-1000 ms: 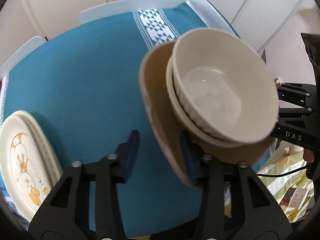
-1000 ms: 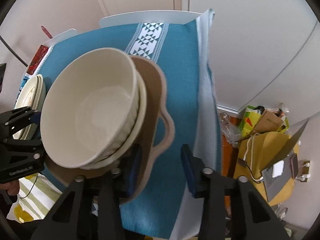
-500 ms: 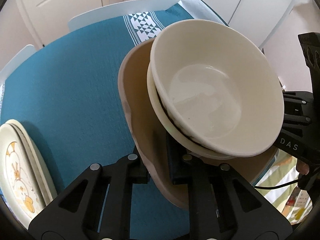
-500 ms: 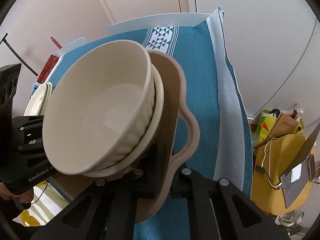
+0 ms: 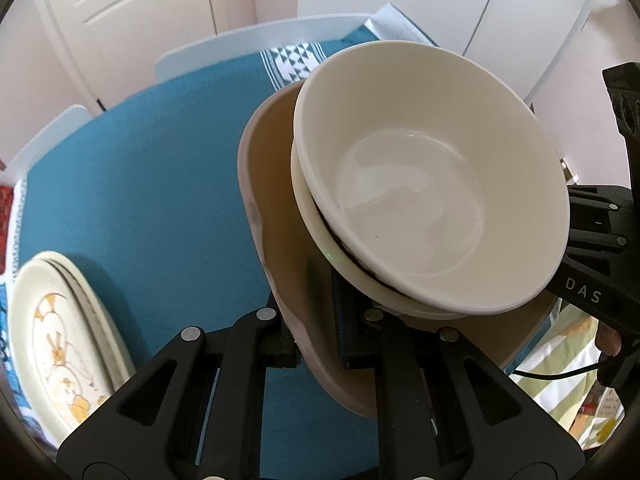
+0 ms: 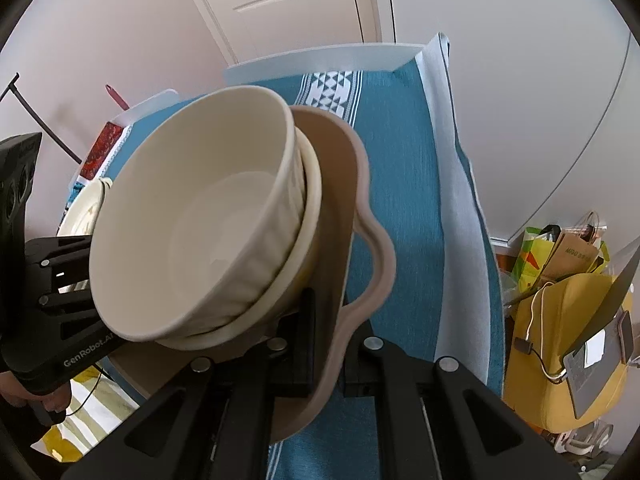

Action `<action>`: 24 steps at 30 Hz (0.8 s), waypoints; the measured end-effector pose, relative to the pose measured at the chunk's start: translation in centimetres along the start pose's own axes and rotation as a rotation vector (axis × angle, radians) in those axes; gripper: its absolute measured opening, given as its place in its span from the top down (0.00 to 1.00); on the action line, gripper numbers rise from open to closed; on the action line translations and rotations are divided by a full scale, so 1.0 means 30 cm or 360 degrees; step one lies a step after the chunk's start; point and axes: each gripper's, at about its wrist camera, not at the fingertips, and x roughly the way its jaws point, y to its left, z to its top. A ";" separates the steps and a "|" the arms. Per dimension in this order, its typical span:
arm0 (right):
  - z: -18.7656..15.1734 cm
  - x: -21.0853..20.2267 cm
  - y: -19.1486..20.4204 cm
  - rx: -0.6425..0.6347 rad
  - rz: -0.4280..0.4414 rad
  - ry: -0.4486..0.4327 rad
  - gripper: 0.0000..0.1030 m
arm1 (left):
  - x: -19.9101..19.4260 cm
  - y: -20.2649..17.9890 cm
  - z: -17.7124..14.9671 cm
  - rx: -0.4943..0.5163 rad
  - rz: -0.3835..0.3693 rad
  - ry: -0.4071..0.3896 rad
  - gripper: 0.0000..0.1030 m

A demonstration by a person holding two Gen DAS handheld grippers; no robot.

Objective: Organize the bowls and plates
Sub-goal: 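Lift the beige basin with nested bowls and carry it over the plate stack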

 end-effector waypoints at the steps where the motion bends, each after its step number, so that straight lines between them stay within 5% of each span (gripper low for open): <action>1: 0.007 -0.008 0.004 -0.0002 0.0000 -0.0009 0.92 | -0.017 0.003 0.006 -0.0001 0.0008 -0.0013 0.91; 11: 0.123 -0.158 0.159 -0.0125 -0.0003 -0.0111 0.92 | -0.244 0.090 0.029 -0.0069 0.0070 -0.0136 0.91; 24: 0.196 -0.197 0.620 -0.0258 0.0039 -0.0160 0.92 | -0.511 0.445 -0.113 -0.0144 0.0151 -0.0197 0.91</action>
